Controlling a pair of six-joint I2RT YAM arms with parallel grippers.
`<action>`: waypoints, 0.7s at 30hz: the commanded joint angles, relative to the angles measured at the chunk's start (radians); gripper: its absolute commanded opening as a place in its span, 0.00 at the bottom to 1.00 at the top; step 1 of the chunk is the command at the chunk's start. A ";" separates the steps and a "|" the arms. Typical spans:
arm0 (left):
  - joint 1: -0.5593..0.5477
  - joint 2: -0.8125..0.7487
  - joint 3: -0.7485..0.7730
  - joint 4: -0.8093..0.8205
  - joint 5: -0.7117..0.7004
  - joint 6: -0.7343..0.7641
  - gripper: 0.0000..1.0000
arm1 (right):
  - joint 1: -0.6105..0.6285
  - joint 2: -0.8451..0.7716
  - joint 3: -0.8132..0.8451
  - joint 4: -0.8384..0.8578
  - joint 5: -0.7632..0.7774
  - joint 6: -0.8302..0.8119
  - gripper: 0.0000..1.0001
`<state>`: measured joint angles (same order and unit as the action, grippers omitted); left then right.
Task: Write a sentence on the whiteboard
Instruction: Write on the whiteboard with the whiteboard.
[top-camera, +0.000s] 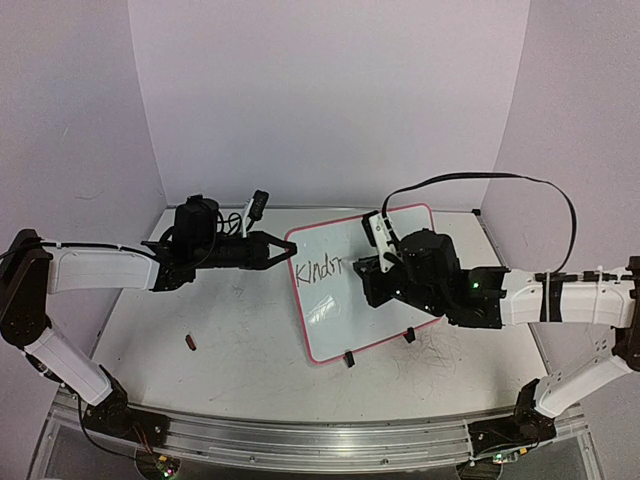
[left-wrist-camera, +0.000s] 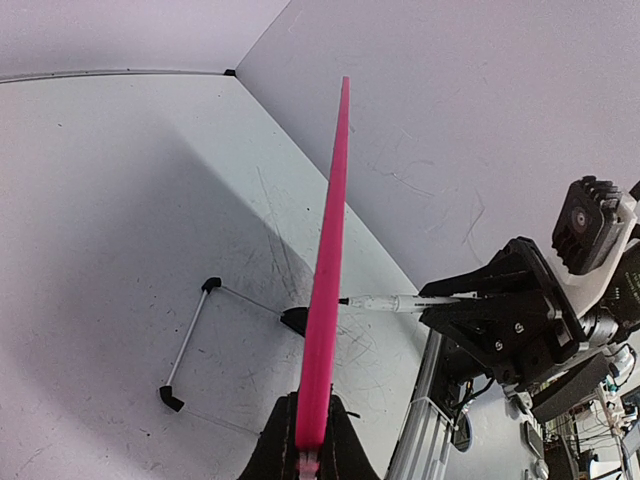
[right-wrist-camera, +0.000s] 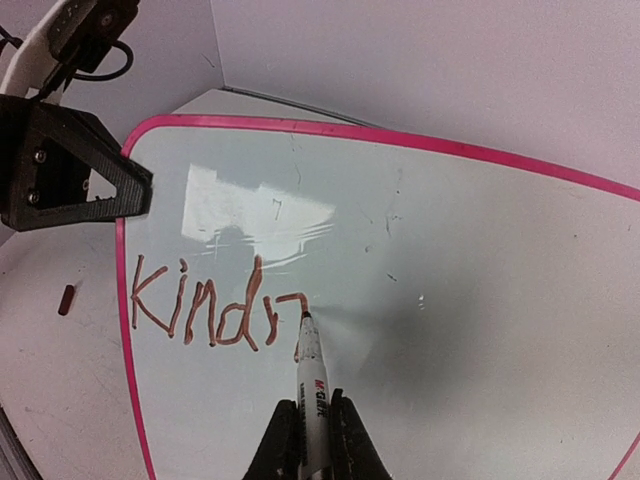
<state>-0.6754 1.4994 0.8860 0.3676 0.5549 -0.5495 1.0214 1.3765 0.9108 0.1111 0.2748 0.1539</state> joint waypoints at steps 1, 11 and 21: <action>-0.004 -0.023 0.024 0.008 -0.003 -0.025 0.00 | -0.001 0.017 0.028 0.031 0.013 0.001 0.00; -0.004 -0.014 0.030 0.007 0.000 -0.025 0.00 | 0.000 0.010 0.003 0.004 0.065 0.018 0.00; -0.004 -0.013 0.029 0.005 0.000 -0.026 0.00 | -0.015 0.009 -0.005 -0.007 0.079 0.031 0.00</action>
<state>-0.6754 1.4992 0.8860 0.3672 0.5551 -0.5495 1.0203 1.3865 0.9079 0.1043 0.3233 0.1659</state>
